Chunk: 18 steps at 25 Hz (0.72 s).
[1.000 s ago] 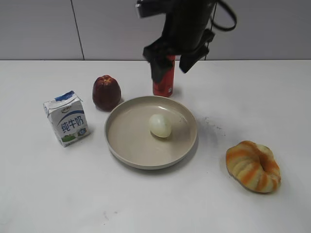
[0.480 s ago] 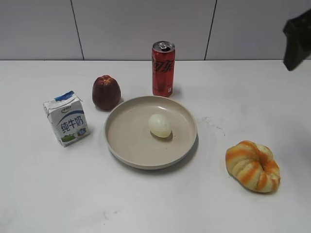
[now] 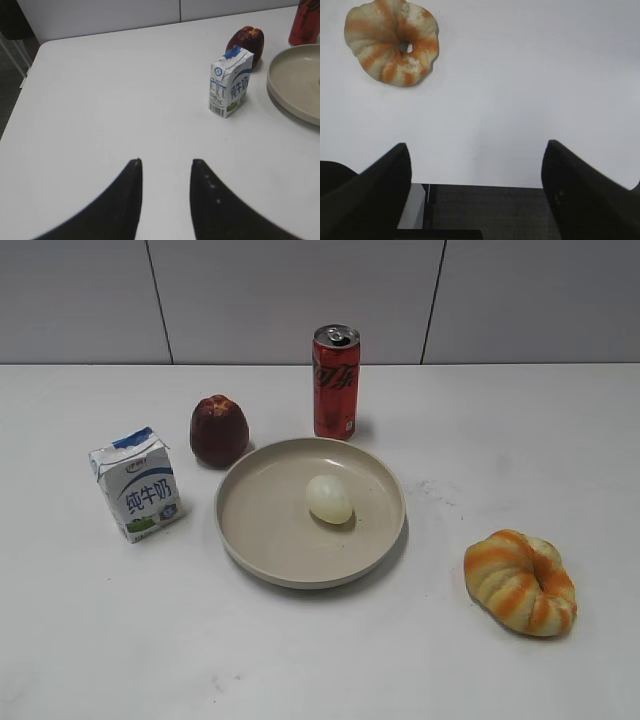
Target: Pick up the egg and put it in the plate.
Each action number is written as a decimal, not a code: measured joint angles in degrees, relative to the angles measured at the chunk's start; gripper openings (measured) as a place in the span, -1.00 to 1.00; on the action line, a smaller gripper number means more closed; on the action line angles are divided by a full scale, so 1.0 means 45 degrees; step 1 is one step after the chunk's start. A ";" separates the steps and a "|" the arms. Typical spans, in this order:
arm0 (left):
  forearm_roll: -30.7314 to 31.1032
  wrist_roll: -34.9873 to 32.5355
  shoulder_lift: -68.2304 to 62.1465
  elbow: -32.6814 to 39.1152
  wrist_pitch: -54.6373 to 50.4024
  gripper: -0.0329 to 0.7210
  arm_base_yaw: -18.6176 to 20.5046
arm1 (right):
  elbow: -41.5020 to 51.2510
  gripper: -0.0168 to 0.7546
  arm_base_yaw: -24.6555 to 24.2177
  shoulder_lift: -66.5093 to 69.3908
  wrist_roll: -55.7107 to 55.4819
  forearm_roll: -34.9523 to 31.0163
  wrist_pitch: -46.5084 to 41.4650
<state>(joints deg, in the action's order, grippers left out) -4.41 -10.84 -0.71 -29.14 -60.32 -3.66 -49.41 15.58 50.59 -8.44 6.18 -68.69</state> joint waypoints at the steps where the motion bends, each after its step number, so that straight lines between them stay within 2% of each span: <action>1: 0.0000 0.0000 0.0000 0.0000 0.0000 -0.28 0.0000 | 0.0497 0.67 0.0000 -0.0724 0.0000 -0.0014 0.0189; 10: 0.0000 0.0000 0.0000 0.0000 0.0000 -0.28 0.0000 | 0.3575 0.64 0.0000 -0.6935 0.1176 -0.0195 0.0641; 18: 0.0000 0.0000 0.0000 0.0000 0.0000 -0.28 0.0000 | 0.4235 0.58 0.0000 -0.8091 0.1603 -0.0573 0.1206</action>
<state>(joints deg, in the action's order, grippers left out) -4.41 -10.84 -0.71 -29.14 -60.32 -3.66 -30.35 15.58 14.17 -1.23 3.60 -63.26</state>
